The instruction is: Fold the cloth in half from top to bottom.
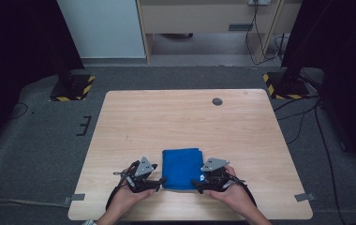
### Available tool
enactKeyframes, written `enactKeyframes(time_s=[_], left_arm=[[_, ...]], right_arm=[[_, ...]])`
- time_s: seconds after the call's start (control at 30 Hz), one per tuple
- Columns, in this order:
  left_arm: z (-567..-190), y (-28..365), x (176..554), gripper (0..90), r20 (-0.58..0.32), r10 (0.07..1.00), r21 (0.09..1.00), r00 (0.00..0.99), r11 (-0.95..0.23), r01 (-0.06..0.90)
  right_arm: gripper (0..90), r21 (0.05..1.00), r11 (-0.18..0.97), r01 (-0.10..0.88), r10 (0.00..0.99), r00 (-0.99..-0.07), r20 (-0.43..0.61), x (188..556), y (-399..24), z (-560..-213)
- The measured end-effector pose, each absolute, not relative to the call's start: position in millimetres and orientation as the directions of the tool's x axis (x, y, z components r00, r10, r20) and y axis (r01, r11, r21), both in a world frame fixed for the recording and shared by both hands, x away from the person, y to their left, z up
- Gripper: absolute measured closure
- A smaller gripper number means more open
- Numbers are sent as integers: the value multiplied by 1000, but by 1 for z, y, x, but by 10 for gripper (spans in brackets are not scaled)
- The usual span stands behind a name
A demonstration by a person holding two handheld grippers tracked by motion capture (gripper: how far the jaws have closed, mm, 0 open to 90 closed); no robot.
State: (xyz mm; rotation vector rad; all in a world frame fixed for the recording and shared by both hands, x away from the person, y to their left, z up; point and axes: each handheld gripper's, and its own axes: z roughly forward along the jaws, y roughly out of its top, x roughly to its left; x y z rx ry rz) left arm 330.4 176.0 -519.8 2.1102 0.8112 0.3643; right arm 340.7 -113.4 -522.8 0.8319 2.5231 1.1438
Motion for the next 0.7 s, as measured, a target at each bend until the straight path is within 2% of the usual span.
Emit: enactKeyframes(time_s=[0.1, 0.17, 0.33, 0.5, 0.7], left_arm=[[-518, 178, 333, 235, -40, 678, 793, 734, -425, 436], [-516, 179, 334, 185, -50, 687, 797, 725, -409, 444], [-510, 183, 338, 90, -56, 699, 805, 713, -391, 446], [-506, 184, 341, 60, -60, 703, 804, 708, -386, 452], [-499, 184, 346, 57, -59, 707, 807, 705, -382, 451]], right_arm=[[195, 764, 514, 391, 594, -805, 13, 343, -114, -519], [133, 779, 489, 394, 606, -795, 22, 346, -113, -516], [79, 796, 454, 400, 631, -775, 30, 356, -112, -508], [76, 810, 429, 401, 643, -765, 38, 364, -114, -503], [76, 794, 453, 406, 652, -758, 16, 372, -111, -497]])
